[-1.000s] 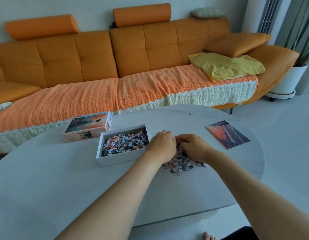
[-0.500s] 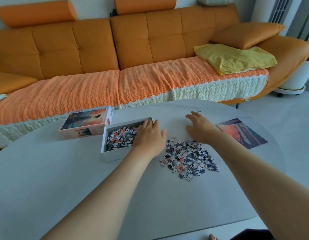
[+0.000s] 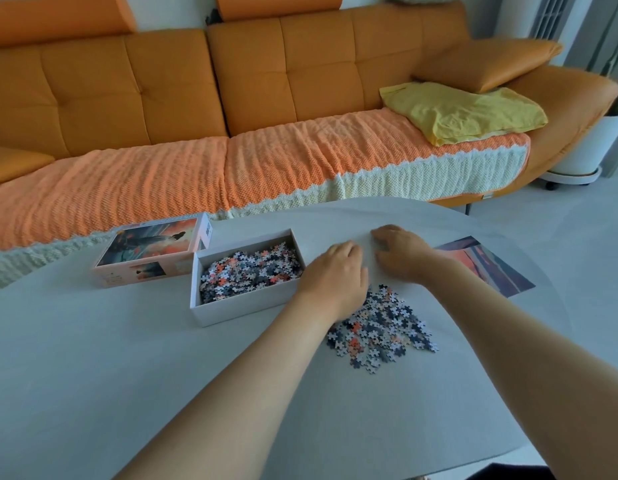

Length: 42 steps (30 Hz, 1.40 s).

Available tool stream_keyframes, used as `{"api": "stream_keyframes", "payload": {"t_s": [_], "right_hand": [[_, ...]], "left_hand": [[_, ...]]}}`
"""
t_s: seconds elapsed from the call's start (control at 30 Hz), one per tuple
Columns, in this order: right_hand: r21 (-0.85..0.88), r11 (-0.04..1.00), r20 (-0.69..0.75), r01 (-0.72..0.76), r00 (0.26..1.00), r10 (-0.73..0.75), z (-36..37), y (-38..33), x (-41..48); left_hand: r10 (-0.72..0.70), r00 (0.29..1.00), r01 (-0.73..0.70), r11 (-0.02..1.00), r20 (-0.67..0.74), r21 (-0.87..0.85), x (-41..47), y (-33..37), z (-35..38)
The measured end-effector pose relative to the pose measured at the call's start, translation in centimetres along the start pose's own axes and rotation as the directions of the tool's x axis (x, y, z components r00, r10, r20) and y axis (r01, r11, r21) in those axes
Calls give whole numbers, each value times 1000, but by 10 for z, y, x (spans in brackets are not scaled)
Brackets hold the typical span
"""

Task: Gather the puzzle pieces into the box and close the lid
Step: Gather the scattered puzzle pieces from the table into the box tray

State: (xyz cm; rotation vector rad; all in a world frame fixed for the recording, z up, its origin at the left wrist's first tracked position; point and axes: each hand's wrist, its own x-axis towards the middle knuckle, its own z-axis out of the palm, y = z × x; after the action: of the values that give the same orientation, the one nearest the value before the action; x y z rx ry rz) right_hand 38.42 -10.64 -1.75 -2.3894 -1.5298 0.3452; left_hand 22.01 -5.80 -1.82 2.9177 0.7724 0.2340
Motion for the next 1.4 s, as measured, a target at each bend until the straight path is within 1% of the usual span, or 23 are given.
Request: {"api": "stream_keyframes", "payload": {"t_s": [0.07,0.17,0.27,0.4,0.57,0.67,0.77,0.83,1.0,1.1,1.13,1.2,1.23,1.3,1.33,1.4], "right_hand": [[36,999,-4,19,1000,-18,1,-3,-20],[137,989,-31,53,998,-49,7,-9,-53],[213,972,-48,104,994,-96,17,-20,-80],[181,972,-75,149,988,-138,38,-36,-109],[199,964,-114,175,981,-155,59,-64,-124],[247,953,-155,175,978,-139,66,-87,-127],[312,934,-216,172,970,-106,73,-109,-131],[320,930,-237,183,966,-108,77,-121,-133],[408,896,-241,174,967,-78,82,-150,-135],[506,854,-177,119,984,-32,79,-164,-131],[541,837,-146,84,989,-6,76,-167,-129],[586,809,-118,36,992,41,70,-166,-124],[576,817,-123,28,991,53,68,-163,-123],[482,876,-156,1,984,85,64,-153,-122],[411,911,-179,-33,977,116,64,-146,-123],[277,953,-200,-122,963,181,69,-131,-127]], "left_hand": [[-14,997,14,1000,69,8,-3,7,-1],[-87,977,98,994,195,-44,-15,16,-1],[-93,967,118,989,238,-90,-34,14,3],[-50,982,83,980,184,-180,-64,6,8],[-6,997,20,982,80,-185,-104,-9,7],[-29,999,36,973,37,-229,-122,-20,1],[-46,999,51,963,23,-264,-137,-35,-3],[-59,998,60,958,15,-281,-145,-45,-4],[-96,995,74,921,-38,-383,-163,-66,-9],[-144,987,91,880,-78,-467,-168,-76,-13],[-161,983,104,879,-84,-466,-169,-78,-15],[-155,984,107,913,-92,-394,-169,-80,-20],[-138,986,98,933,-91,-347,-169,-80,-23],[-97,994,79,948,-43,-309,-169,-77,-27],[-79,997,78,952,11,-295,-168,-74,-27],[-42,990,67,981,137,-185,-166,-66,-21]]}}
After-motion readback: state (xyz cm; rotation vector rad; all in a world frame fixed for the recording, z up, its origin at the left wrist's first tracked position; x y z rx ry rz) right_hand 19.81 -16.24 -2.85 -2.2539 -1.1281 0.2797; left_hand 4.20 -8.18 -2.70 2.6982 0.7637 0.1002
